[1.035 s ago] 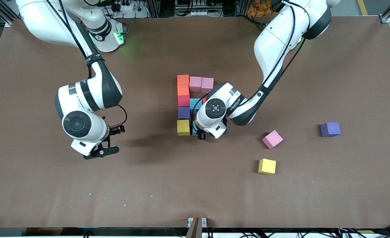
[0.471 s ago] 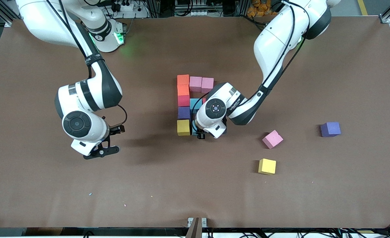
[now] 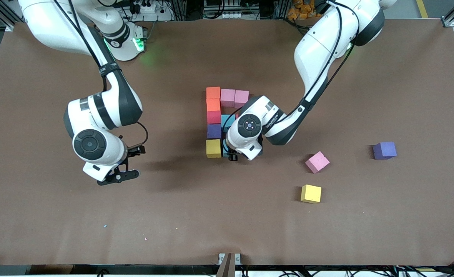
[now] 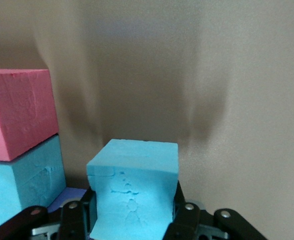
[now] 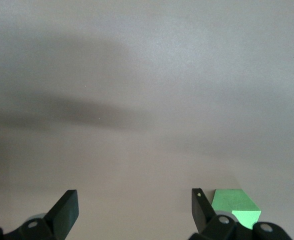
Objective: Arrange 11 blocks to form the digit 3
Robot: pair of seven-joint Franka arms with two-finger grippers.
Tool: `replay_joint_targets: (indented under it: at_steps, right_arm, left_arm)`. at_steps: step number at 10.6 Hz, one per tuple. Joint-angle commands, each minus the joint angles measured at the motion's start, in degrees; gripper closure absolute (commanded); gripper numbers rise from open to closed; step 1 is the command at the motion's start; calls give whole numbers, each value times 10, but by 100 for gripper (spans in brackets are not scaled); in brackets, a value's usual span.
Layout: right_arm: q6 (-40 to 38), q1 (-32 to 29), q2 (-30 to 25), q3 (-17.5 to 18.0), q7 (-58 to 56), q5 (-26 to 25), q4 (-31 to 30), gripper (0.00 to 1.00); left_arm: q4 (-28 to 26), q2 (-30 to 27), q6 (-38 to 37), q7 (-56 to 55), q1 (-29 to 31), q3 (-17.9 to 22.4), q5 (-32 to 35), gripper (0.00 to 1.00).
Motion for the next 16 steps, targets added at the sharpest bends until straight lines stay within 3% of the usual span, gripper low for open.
replay_joint_targets:
  at_steps: [1,2,6,7,8,16]
  right_arm:
    - [-1,-3,-15,1,-6,8,-16,0]
    - [-1,-3,-15,1,-6,8,-17,0]
    - [-3,-3,-15,1,-6,8,-17,0]
    - [-4,-3,-15,1,-7,8,-17,0]
    - [-3,-3,-15,2,-17,8,-17,0]
    - [-3,-3,-15,1,-24,8,-16,0]
  left_arm:
    - [18,11,-2,2,-9,6,-15,71]
    - [18,13,-1,2,-9,7,-15,62]
    - [18,13,1,2,-9,9,-15,44]
    - [18,12,1,4,-9,9,-15,16]
    - [18,12,1,7,-9,9,-15,0]
    - [16,-21,-24,8,-9,9,-8,0]
